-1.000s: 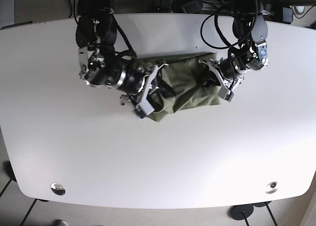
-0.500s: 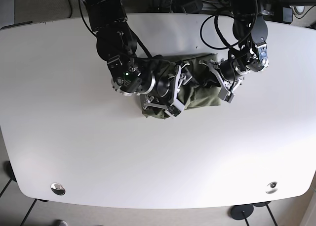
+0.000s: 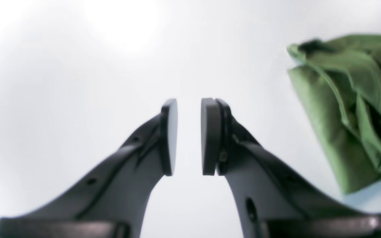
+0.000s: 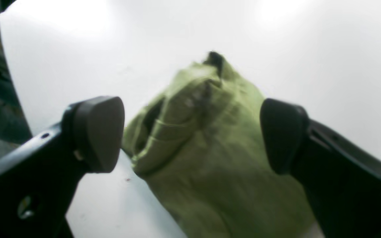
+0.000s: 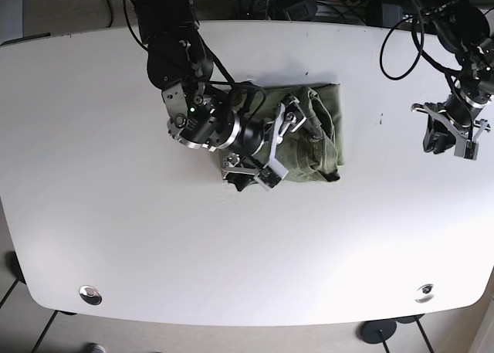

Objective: Fold the T-shirt properly

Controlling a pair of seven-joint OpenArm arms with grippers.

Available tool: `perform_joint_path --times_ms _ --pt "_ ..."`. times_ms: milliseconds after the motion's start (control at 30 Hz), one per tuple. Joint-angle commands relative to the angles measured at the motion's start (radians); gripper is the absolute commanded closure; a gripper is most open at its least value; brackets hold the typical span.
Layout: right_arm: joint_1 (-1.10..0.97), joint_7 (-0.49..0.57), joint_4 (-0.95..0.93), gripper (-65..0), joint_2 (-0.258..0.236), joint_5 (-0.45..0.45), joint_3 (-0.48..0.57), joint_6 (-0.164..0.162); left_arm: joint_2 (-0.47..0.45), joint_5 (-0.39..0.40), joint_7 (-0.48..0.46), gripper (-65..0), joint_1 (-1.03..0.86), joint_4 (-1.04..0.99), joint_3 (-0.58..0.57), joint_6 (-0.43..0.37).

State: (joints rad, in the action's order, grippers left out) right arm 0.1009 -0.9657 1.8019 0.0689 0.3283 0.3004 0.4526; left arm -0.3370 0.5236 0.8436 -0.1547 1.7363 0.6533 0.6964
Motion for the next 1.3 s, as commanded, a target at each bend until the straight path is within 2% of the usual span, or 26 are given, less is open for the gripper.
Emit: perform_joint_path --times_ms 33,100,133,200,267,300,367,400,567,667,767,900,1000,1167,1300 --pt "0.015 0.024 0.022 -62.6 0.007 0.013 -0.068 0.008 -0.015 0.017 -0.02 -10.7 -0.019 0.044 -0.023 0.002" --pt "0.018 0.024 0.014 -62.0 0.006 0.012 -0.142 0.008 -0.007 0.017 -0.02 -10.7 -0.039 0.109 -0.1 0.002" --pt "0.021 0.024 0.005 -59.5 0.002 0.007 -0.163 0.01 0.011 0.017 -0.02 -10.7 -0.044 0.127 -0.145 0.002" --pt "0.05 0.055 -0.054 -46.3 -0.004 0.004 -0.203 0.01 0.071 0.017 -0.02 -10.7 -0.044 0.159 -0.254 0.002" --pt "0.064 0.073 -0.113 -33.0 -0.036 0.013 -0.205 0.01 0.12 0.017 -0.02 -10.7 -0.044 0.167 -0.346 0.002" --pt "0.081 0.075 -0.144 -23.6 -0.045 0.013 -0.203 0.01 0.158 0.017 -0.02 -10.7 -0.042 0.167 -0.413 0.002" --pt "0.086 0.075 -0.182 -12.0 -0.048 0.013 -0.203 0.01 0.21 0.016 -0.022 -10.7 -0.039 0.158 -0.502 0.002" --pt "0.086 0.075 -0.202 -8.6 -0.048 0.012 -0.201 0.01 0.232 0.007 -0.022 -10.7 -0.024 0.149 -0.537 0.002" --pt "0.082 0.084 -0.293 -8.7 -0.048 0.005 -0.198 0.012 0.293 -0.125 -0.022 -10.7 0.002 0.057 -0.57 0.002" --pt "0.067 0.164 -0.359 -8.7 -0.048 0.004 -0.198 0.012 0.276 -0.179 -0.024 -10.7 0.002 0.015 -0.564 0.002" --pt "0.064 0.195 -0.396 -8.7 -0.067 0.004 -0.198 0.012 0.23 -0.185 -0.024 -10.7 -0.003 0.003 -0.465 0.002" --pt "0.061 0.196 -0.396 -8.7 -0.067 0.002 -0.198 0.012 0.151 -0.187 -0.022 -10.7 -0.006 -0.019 -0.358 0.002" --pt "0.063 0.196 -0.376 -8.6 -0.067 0.012 -0.198 0.012 0.094 -0.181 -0.022 -10.7 -0.003 -0.06 -0.323 0.002" --pt "0.063 0.19 -0.212 -8.7 -0.067 0.012 -0.198 0.012 0.109 -0.178 -0.014 -10.7 -0.061 0.107 -0.307 0.002" --pt "0.148 0.192 -0.273 -8.7 -0.067 0.002 -0.198 0.012 0.206 -0.178 -0.014 -10.7 -0.112 0.196 -0.336 0.002"
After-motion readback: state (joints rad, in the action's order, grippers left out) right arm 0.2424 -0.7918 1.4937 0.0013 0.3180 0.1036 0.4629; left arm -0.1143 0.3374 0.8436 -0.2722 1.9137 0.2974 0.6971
